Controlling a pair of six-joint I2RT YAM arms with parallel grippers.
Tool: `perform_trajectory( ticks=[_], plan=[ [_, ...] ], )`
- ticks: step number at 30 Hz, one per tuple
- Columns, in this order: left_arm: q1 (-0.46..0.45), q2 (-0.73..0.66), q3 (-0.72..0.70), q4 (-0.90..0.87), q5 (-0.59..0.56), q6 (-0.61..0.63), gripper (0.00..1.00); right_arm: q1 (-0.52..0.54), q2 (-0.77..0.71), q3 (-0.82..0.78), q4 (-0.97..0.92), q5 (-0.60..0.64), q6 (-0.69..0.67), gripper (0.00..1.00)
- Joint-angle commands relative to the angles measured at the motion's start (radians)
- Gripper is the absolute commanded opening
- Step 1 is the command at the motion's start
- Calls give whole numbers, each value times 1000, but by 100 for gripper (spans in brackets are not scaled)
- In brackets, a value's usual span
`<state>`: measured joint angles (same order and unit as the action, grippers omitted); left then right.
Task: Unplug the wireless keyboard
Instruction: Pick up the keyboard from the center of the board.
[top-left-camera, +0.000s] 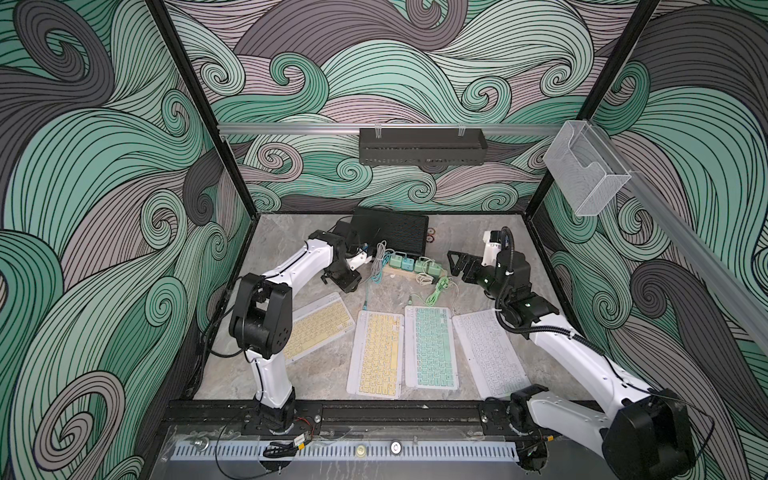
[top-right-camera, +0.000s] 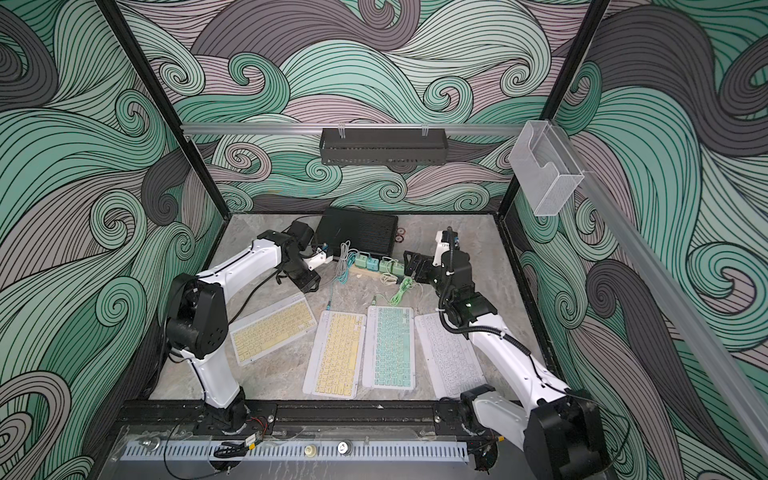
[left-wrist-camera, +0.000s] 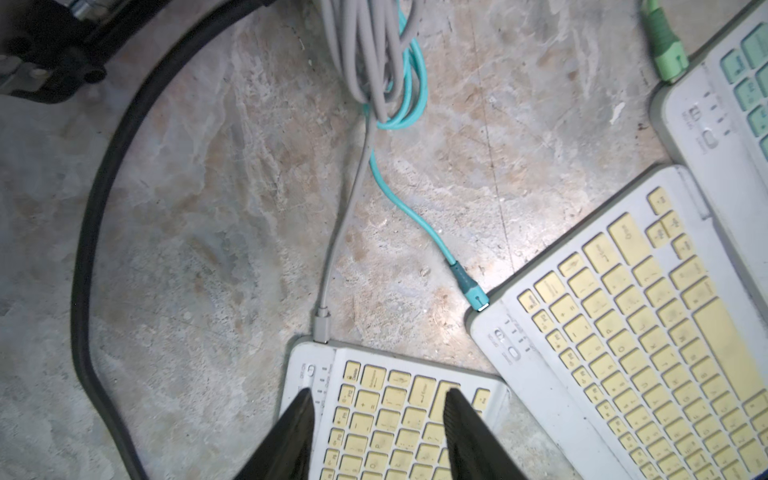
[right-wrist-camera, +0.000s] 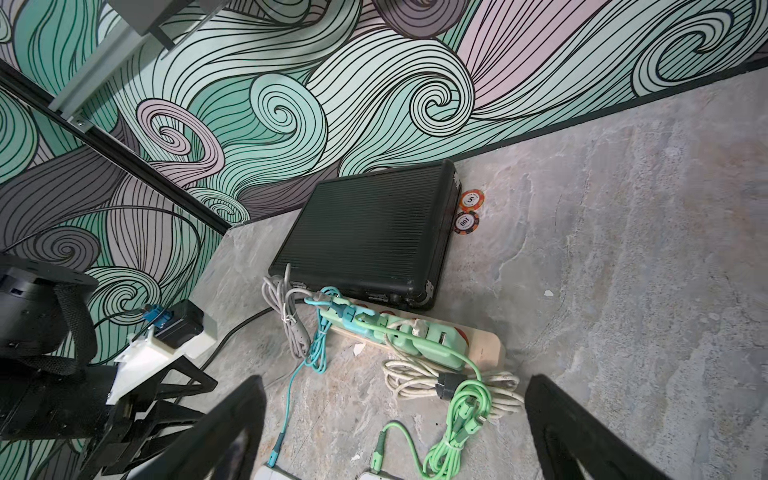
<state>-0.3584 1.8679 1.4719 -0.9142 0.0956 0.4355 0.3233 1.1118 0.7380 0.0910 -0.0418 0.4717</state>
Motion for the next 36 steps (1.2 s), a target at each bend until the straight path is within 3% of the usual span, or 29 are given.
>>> perform_trajectory(
  ticks=[1, 11, 19, 25, 36],
  plan=[
    [-1, 60, 34, -51, 18, -9, 51, -22, 12, -2, -22, 5, -9, 96],
    [1, 108, 37, 101, 59, -58, 48, -45, 37, -11, 16, -28, 12, 96],
    [21, 89, -44, 296, 57, -79, 48, -65, 35, -14, 10, -31, 12, 95],
    [32, 31, -136, 429, 85, -24, 35, -69, 32, -21, 20, -29, 16, 95],
    [32, 0, -204, 525, 61, 40, 36, -78, 65, -11, 23, -39, 17, 95]
  ],
)
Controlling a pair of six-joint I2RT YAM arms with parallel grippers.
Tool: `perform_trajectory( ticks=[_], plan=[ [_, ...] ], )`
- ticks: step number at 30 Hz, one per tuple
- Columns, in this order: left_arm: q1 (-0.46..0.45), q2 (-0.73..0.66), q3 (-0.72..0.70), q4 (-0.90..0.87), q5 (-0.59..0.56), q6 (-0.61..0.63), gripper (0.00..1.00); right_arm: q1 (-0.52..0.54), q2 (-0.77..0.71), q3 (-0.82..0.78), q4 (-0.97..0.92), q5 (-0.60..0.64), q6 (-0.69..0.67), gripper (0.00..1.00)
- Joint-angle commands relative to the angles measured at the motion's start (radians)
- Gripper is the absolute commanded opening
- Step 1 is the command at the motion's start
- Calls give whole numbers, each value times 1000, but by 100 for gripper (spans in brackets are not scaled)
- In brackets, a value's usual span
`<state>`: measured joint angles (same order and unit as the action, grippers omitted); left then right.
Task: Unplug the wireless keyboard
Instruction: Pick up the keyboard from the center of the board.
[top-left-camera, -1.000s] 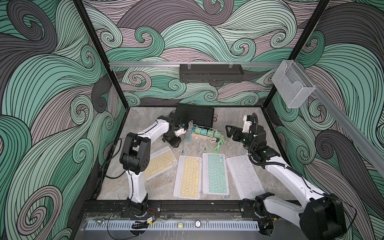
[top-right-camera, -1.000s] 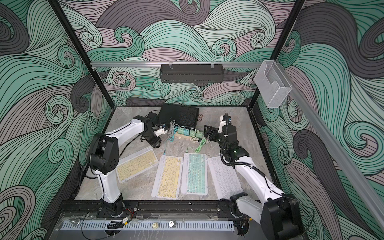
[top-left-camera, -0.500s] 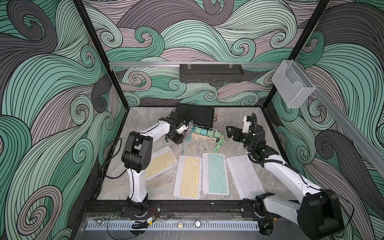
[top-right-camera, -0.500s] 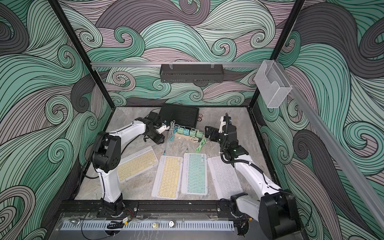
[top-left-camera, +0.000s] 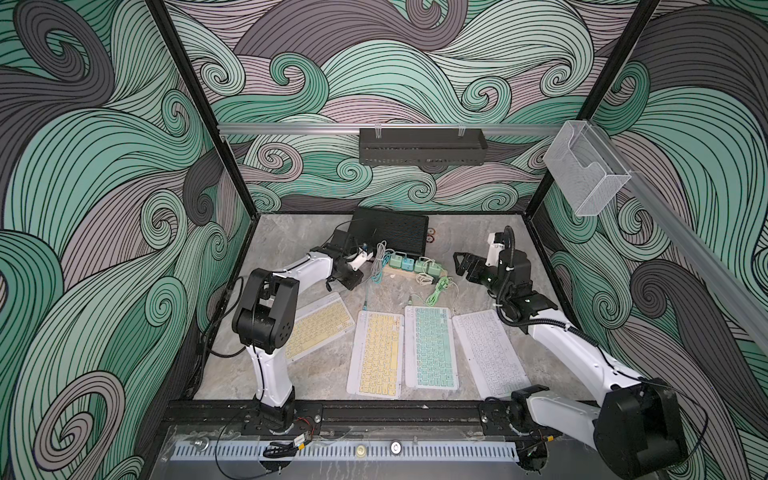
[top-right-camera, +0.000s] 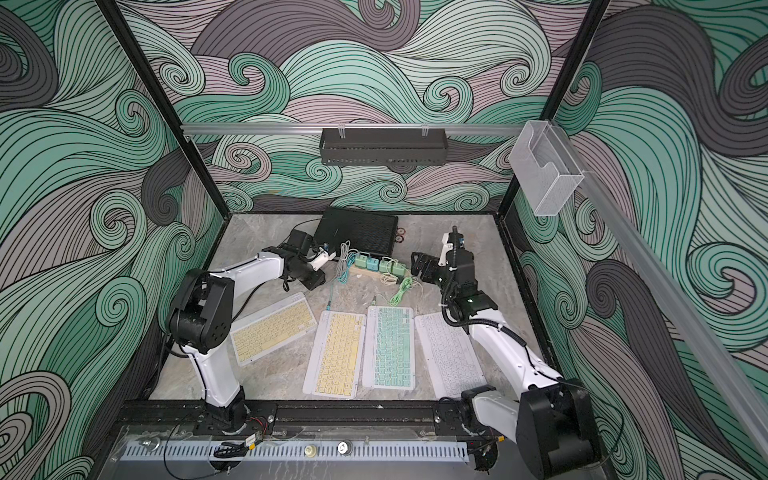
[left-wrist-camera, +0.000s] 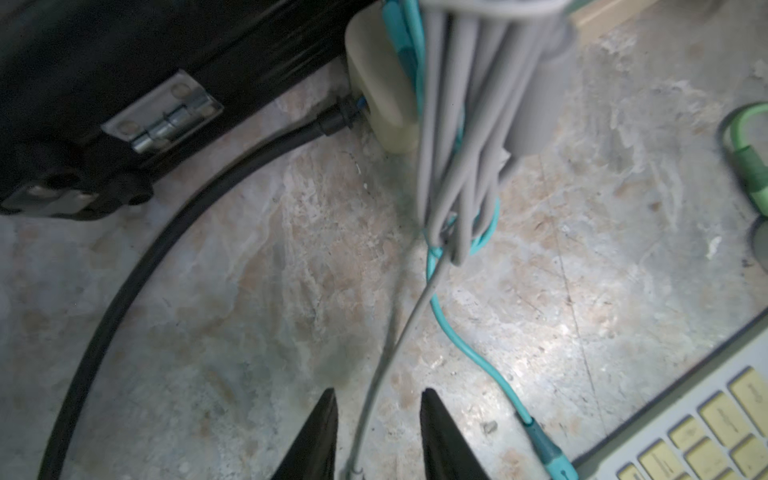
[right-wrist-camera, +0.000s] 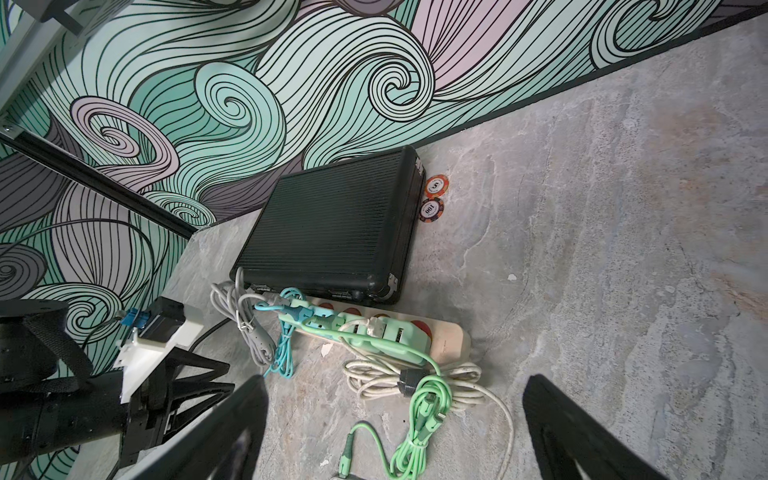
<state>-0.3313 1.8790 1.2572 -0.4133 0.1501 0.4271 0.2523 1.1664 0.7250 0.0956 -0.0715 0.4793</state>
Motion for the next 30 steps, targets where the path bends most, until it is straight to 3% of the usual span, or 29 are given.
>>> perform_trajectory(
  ticks=[1, 13, 20, 30],
  plan=[
    [3, -7, 15, 23, 6, 63, 36, -6, 12, 2, 18, -11, 10, 95],
    [-40, 92, 143, -58, -3, 138, 37, -18, 15, 2, 20, -11, 8, 95],
    [-44, 117, 194, -88, 19, 104, 38, -20, 26, 3, 25, -18, 10, 95],
    [-45, 122, 222, -78, 166, 4, 46, -21, 33, 8, 24, -27, 12, 94]
  ],
)
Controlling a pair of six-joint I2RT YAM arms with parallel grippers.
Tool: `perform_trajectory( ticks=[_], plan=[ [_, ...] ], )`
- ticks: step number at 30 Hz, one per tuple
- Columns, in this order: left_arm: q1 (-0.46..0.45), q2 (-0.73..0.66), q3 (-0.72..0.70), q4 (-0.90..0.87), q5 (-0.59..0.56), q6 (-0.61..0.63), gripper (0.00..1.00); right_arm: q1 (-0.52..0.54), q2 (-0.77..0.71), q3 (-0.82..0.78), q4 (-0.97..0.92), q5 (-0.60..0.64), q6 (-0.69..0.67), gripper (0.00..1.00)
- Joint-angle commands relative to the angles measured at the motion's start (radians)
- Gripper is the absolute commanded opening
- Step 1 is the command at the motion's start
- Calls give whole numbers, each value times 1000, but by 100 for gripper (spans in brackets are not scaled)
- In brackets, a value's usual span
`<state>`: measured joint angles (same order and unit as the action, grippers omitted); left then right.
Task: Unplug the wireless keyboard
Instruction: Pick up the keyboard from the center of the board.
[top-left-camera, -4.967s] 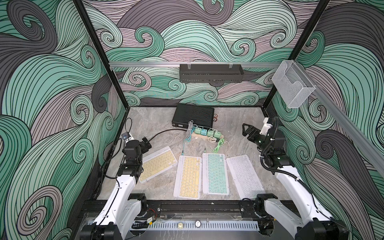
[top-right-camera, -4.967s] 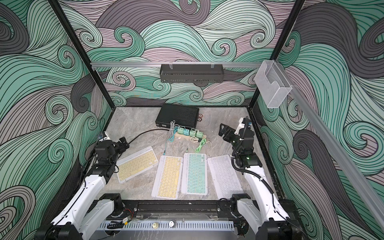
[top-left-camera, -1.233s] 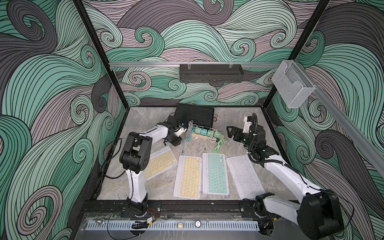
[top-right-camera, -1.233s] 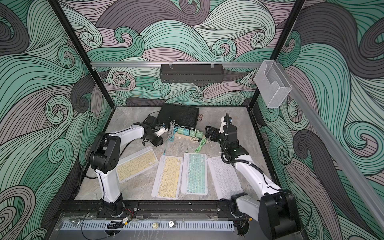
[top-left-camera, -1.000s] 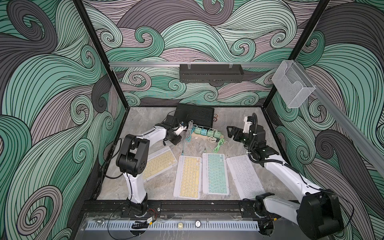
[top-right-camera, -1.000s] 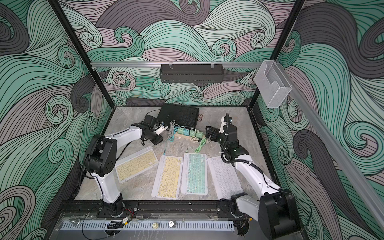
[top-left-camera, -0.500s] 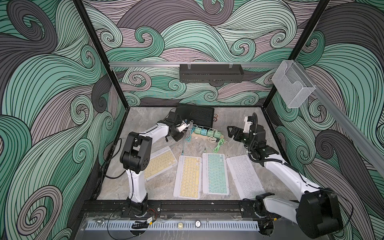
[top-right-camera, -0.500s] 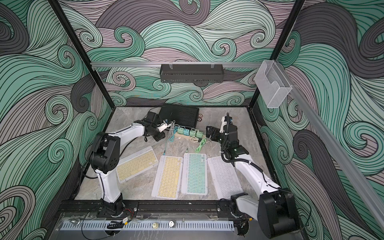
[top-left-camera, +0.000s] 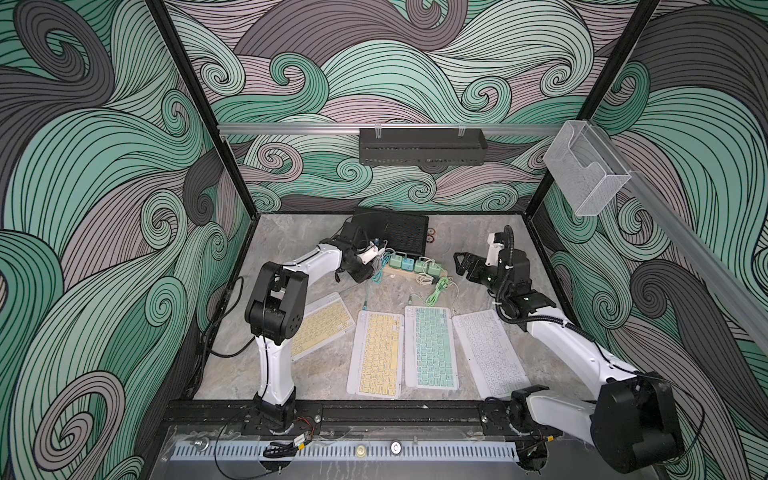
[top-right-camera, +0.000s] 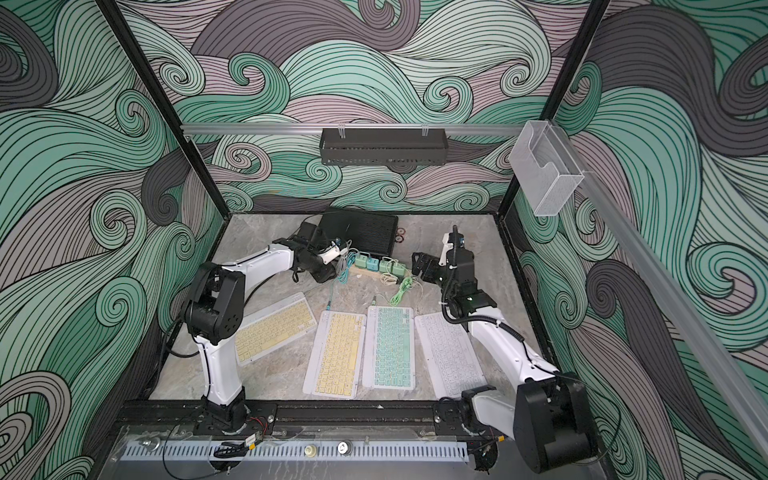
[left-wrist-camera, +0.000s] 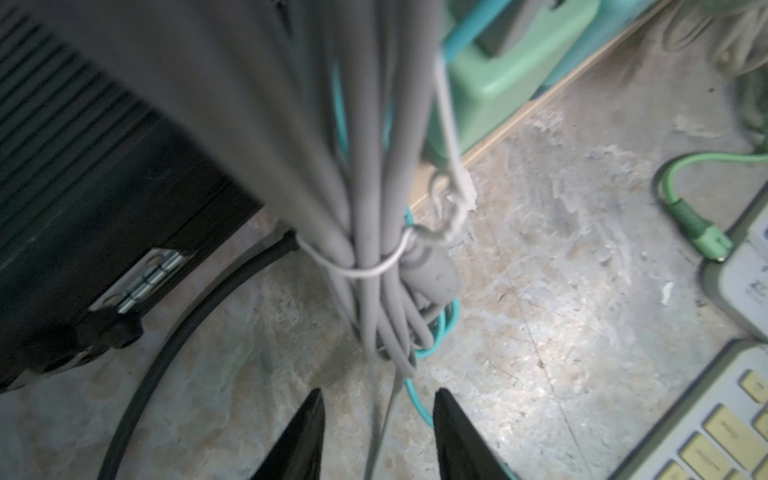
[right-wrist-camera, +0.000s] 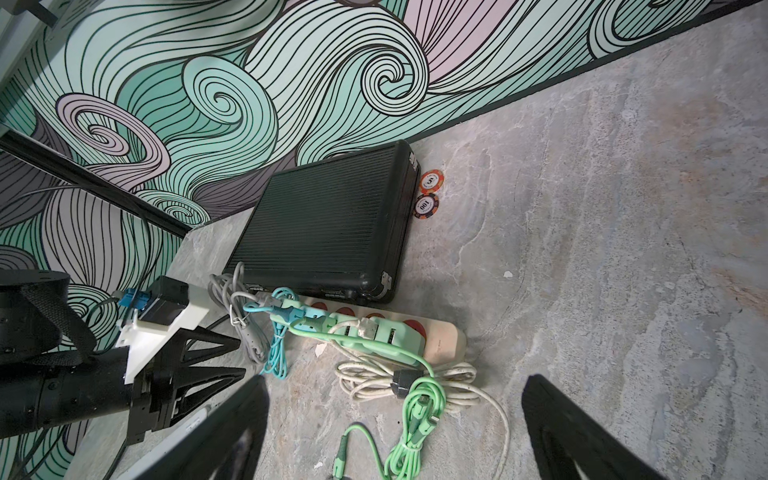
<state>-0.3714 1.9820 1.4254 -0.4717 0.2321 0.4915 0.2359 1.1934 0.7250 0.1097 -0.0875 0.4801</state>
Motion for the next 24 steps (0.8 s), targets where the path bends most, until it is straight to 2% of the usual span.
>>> perform_trajectory(
  ticks=[1, 5, 9, 12, 18, 24],
  plan=[
    [-4, 33, 70, -24, 91, -88, 46, -5, 5, 8, 10, -13, 15, 94],
    [1, 87, 148, -74, 121, -157, 46, -4, 1, 1, 29, -45, 51, 93],
    [25, 128, 160, -50, 142, -250, 46, 0, 5, 2, 51, -114, 104, 90],
    [26, 135, 165, -58, 137, -264, 46, 19, 0, 2, 51, -127, 125, 89],
    [25, 155, 173, -84, 95, -277, 48, 90, -40, 7, 5, -112, 138, 88],
    [5, 141, 157, -94, 35, -279, 46, 165, -126, -6, -61, -41, 130, 88]
  ],
)
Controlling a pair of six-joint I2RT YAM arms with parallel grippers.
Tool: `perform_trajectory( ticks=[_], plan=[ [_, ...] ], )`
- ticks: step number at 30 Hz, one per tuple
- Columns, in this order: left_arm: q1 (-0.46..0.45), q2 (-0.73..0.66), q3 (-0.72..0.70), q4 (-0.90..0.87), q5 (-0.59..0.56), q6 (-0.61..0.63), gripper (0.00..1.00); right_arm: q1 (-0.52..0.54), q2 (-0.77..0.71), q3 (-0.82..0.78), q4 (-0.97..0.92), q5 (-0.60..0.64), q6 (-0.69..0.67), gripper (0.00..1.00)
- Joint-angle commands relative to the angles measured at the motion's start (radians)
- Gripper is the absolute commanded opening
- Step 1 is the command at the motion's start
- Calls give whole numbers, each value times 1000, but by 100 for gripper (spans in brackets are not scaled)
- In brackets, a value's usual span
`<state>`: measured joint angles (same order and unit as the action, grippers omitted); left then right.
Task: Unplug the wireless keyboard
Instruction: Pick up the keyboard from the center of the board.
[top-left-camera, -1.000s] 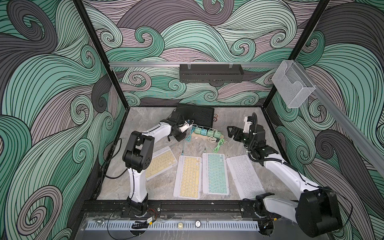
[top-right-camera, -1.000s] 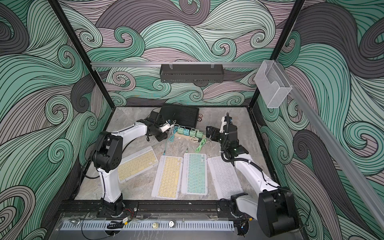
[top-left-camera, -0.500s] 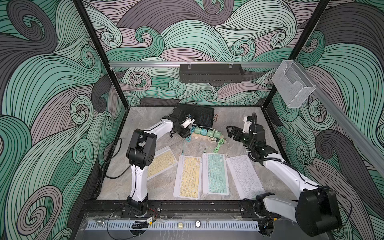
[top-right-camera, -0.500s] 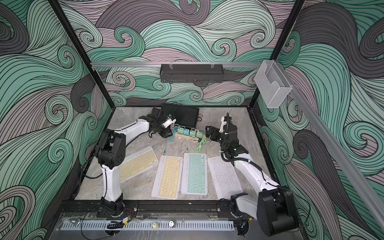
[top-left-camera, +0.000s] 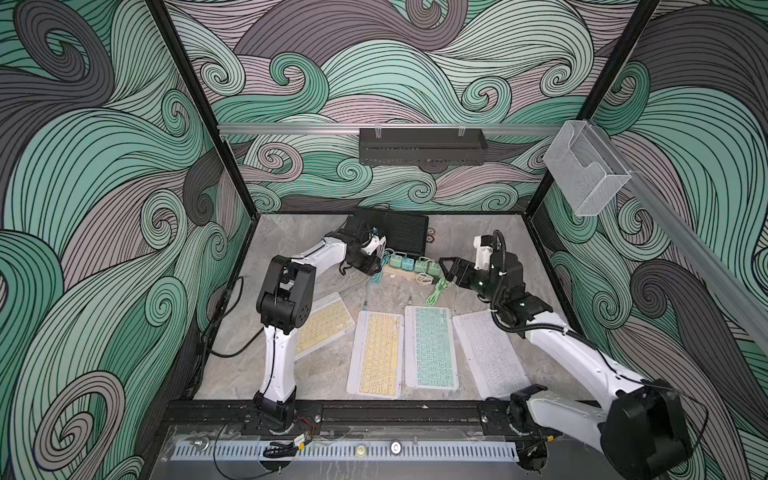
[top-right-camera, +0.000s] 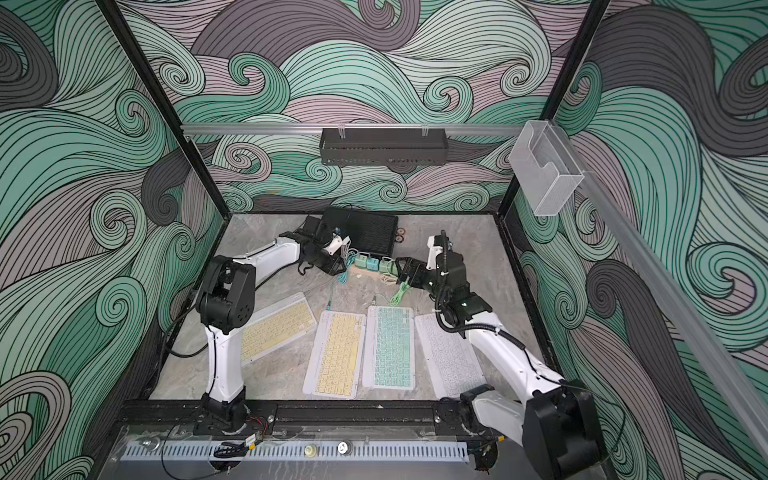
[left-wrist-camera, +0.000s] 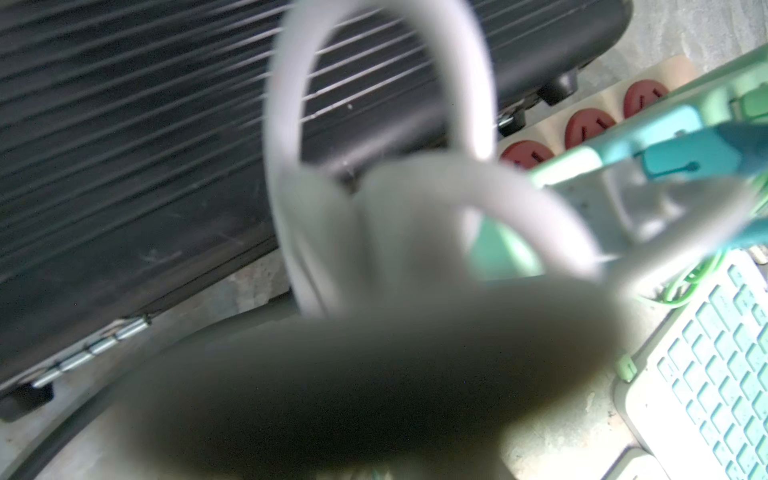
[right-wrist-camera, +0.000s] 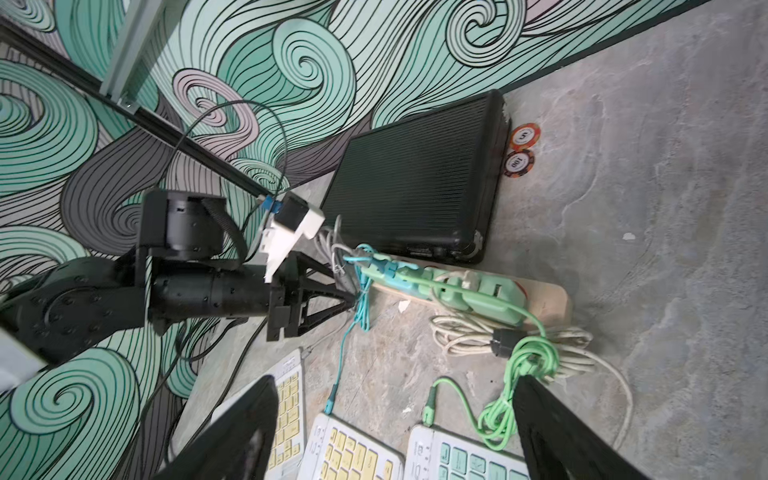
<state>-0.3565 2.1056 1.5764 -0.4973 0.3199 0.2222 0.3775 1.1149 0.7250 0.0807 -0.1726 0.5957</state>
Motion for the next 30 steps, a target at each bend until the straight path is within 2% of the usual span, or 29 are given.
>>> perform_trajectory(
  ticks=[1, 5, 7, 10, 15, 22, 30],
  plan=[
    [-14, 19, 11, -74, -53, -4, 43, 36, -61, -12, -32, 53, 19, 88],
    [-25, 11, 47, -120, -61, 21, 24, 87, -87, -44, -11, 79, 50, 86],
    [-25, -10, 47, -121, -67, 28, 12, 116, -71, -58, 22, 80, 72, 83],
    [-25, -38, 50, -122, -55, 33, 1, 168, -20, -62, 76, 84, 95, 79],
    [-25, -91, 53, -124, -58, 36, 0, 252, 119, -27, 166, 89, 130, 75],
    [-25, -134, 54, -138, -76, 84, 0, 351, 403, 101, 292, 101, 180, 69],
    [-23, -168, 60, -162, -79, 98, 0, 392, 674, 257, 400, 133, 221, 58]
  ],
)
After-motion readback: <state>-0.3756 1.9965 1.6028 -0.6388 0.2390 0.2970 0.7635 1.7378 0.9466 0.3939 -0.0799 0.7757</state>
